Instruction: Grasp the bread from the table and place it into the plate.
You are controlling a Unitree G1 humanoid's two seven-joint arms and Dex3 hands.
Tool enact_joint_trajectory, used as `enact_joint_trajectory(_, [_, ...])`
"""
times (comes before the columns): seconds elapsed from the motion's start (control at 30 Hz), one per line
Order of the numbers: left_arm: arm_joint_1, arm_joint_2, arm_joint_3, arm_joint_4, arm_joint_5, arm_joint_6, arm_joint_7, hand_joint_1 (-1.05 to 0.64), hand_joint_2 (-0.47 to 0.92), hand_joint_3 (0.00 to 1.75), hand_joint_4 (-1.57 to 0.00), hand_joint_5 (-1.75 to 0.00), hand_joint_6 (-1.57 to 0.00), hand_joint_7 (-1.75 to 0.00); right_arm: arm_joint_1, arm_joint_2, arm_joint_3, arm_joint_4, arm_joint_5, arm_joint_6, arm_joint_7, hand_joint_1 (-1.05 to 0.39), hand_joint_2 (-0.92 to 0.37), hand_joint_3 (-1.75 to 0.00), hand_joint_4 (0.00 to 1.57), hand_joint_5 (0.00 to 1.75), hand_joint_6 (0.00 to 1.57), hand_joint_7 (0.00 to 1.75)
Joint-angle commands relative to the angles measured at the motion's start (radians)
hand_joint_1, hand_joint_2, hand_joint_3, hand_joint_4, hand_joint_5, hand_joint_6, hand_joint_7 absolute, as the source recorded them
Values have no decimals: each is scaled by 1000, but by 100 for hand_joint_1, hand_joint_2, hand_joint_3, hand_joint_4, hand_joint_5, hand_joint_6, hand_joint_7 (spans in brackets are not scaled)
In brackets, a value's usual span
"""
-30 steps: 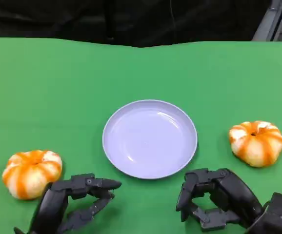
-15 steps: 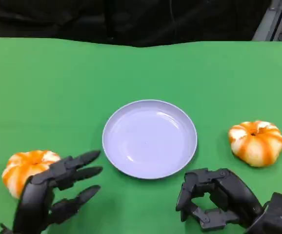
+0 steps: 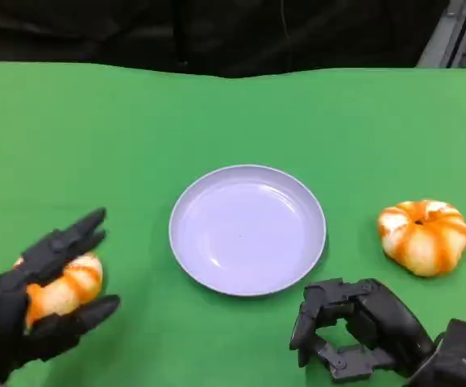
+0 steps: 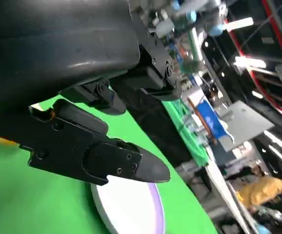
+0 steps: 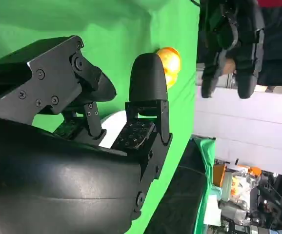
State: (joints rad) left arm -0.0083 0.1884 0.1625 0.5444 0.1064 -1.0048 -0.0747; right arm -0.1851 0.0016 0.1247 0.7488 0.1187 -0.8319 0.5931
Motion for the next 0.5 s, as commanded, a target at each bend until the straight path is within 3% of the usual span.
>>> enact_joint_trajectory(0.03, [19,43,48,-37,117,24,108,-80,92,15,-45,0,-44,0,-1,-6,-3,-6,-3,-11,-1,10,-57,-108,95,131,94,105])
enact_joint_trajectory(0.23, [36,87,54,-75,266,93,221,-84,92,12,-41,0,-49,-2,-1,-7,-4,-7,-1,-9,2,11,-57,-109,95,132,94,106])
enact_joint_trajectory(0.5, [70,150,6,-186,496,349,345,-98,92,14,-39,0,-62,-4,2,-5,-3,-18,7,7,7,12,-57,-110,95,134,94,107])
